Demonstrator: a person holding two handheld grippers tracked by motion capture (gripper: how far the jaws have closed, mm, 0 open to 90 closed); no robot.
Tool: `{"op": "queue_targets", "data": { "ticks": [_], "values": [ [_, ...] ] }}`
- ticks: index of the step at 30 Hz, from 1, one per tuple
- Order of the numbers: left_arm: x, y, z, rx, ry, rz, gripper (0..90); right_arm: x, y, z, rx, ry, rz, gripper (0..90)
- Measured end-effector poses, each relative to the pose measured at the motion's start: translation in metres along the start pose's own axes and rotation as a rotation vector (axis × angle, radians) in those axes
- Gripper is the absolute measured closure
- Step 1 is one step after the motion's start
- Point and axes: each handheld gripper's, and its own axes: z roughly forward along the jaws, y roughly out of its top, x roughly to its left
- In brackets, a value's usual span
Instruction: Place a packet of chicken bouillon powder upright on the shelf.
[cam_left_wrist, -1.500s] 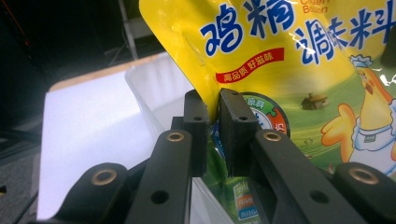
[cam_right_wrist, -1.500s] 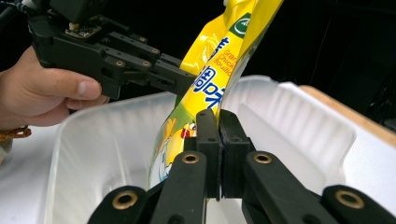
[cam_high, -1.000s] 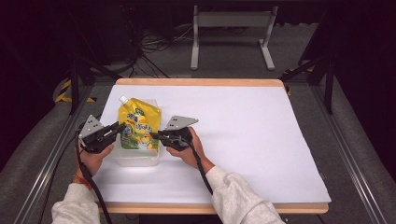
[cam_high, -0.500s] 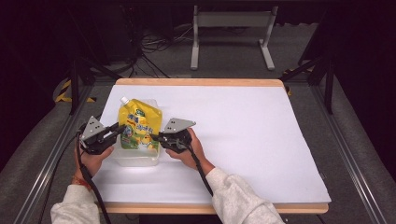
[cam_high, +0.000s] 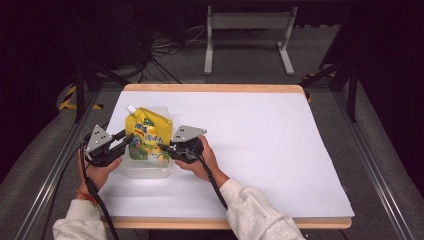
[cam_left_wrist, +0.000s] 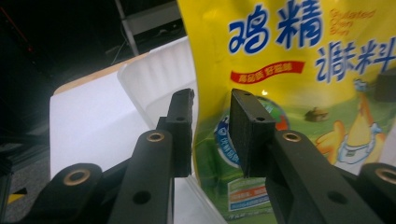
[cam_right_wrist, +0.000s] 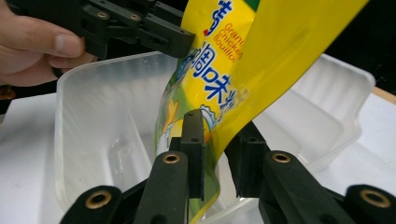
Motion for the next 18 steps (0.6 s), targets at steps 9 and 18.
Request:
{"op": "queue_targets", "data": {
  "ticks": [9,18],
  "values": [
    [-0.005,0.006,-0.011,-0.04,0.017,-0.012,67.7,-0.002,0.007,-0.01,-0.004,-0.015,-0.009,76.0],
    [-0.009,0.008,-0.016,-0.04,0.031,-0.009,66.5,-0.001,0.011,-0.014,0.003,-0.024,-0.017,70.6]
  ]
}}
